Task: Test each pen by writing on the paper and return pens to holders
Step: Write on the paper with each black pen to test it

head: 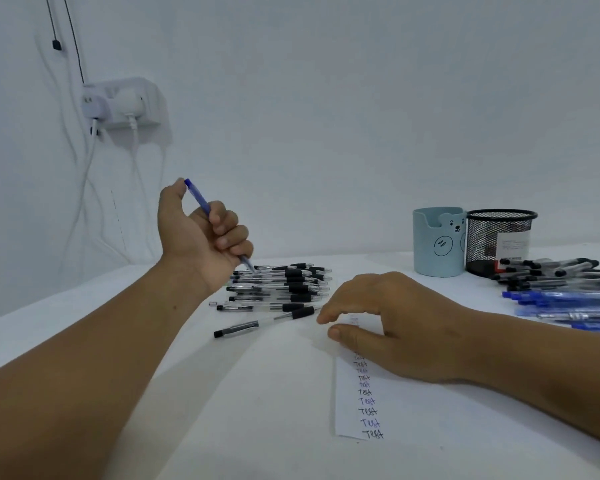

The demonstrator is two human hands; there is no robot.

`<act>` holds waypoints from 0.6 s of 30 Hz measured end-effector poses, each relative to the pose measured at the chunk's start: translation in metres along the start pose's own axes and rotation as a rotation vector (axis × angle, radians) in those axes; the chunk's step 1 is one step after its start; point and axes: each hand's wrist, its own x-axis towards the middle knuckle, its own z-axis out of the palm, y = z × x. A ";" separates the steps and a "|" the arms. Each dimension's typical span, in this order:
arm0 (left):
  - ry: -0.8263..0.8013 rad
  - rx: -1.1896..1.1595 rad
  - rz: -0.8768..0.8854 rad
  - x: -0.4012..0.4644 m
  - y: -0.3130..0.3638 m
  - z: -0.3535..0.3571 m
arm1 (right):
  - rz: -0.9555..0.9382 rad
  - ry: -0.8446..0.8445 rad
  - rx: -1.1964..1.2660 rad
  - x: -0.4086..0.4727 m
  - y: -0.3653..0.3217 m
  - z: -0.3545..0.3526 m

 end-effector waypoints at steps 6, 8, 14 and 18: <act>-0.127 -0.118 -0.084 -0.016 -0.015 0.025 | 0.143 0.235 0.116 -0.001 0.013 -0.002; -0.170 -0.140 -0.107 -0.020 -0.021 0.033 | 0.173 0.323 0.115 0.001 0.017 -0.006; -0.233 -0.133 -0.176 -0.029 -0.046 0.070 | 0.231 0.366 0.058 0.001 0.022 -0.012; -0.256 -0.101 -0.168 -0.025 -0.053 0.081 | 0.272 0.401 0.109 0.000 0.025 -0.015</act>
